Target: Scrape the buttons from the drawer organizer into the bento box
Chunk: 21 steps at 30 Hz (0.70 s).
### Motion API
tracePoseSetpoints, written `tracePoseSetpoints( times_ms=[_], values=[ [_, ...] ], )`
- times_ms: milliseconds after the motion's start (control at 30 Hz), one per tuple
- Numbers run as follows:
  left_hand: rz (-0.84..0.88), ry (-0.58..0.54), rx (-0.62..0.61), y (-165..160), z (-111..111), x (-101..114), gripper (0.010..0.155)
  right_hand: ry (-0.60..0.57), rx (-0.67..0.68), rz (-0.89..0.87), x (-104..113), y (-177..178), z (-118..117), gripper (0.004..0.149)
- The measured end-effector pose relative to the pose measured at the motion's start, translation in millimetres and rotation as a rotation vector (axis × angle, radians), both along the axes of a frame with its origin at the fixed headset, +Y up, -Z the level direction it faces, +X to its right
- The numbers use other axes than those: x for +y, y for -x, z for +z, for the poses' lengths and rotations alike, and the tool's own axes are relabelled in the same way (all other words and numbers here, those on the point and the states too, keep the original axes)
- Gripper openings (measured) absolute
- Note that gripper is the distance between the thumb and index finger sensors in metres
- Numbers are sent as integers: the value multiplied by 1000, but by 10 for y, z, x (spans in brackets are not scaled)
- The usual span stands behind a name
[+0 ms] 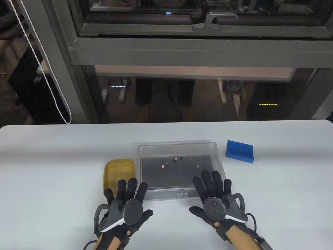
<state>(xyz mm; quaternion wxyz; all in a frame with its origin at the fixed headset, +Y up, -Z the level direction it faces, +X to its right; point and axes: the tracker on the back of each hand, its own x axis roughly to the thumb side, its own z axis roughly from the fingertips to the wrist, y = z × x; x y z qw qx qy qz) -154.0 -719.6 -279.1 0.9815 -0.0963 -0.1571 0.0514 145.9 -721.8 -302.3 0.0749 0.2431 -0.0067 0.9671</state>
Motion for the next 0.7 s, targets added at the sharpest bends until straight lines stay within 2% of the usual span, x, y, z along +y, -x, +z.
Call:
tracePoseSetpoints(
  times_ms=[700],
  values=[
    [-4, 22, 31, 72, -12, 19, 86, 4, -38, -21, 38, -117, -72, 100]
  ],
)
